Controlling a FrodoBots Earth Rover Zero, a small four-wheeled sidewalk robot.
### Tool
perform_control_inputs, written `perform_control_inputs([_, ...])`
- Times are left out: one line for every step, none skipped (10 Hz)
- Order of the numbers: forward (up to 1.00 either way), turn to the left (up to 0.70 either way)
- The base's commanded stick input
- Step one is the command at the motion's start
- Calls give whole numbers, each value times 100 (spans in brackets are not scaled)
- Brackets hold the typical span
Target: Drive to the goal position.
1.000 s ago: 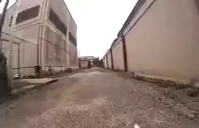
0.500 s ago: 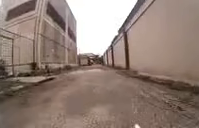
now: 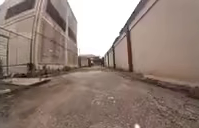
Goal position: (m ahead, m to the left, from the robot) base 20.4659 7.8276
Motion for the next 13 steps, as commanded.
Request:
perform_control_inputs([100, 0])
perform_control_inputs([100, 0])
perform_control_inputs([100, 0])
perform_control_inputs([100, 0])
perform_control_inputs([100, 0])
perform_control_inputs([100, 0])
perform_control_inputs([100, 0])
perform_control_inputs([100, 0])
perform_control_inputs([100, 0])
perform_control_inputs([100, 0])
perform_control_inputs([100, 0])
perform_control_inputs([100, 0])
perform_control_inputs([100, 0])
